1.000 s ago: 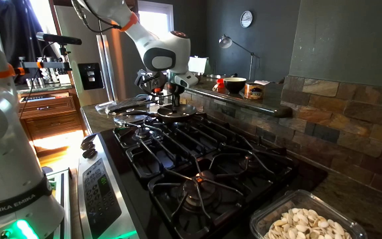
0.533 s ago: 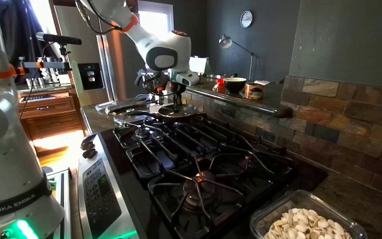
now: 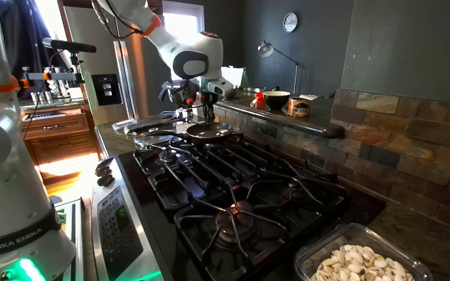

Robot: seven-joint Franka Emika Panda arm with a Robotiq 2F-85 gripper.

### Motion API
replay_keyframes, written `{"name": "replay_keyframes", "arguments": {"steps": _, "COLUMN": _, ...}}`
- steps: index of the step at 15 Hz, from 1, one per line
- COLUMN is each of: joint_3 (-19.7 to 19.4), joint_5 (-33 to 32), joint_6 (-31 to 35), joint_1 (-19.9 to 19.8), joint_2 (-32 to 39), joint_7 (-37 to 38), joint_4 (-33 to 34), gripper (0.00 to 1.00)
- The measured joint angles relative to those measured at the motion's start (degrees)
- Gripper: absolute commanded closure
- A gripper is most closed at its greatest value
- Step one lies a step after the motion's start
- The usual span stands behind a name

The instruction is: Use the silver spoon to put some contents from the pan in the black and white bowl then place the spoon back on the counter.

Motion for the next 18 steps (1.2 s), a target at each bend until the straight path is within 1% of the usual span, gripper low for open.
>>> {"name": "replay_keyframes", "arguments": {"steps": 10, "joint_3": 0.97, "joint_5": 0.27, "joint_6": -6.73, "joint_1": 0.15, "joint_2": 0.42, "joint_7": -1.4, "joint_4": 2.54, "gripper": 0.98}}
{"name": "replay_keyframes", "arguments": {"steps": 18, "joint_3": 0.84, "joint_5": 0.37, "joint_6": -7.64, "joint_1": -0.24, "joint_2": 2.43, "joint_7": -1.51, "joint_4": 3.1, "gripper": 0.98}}
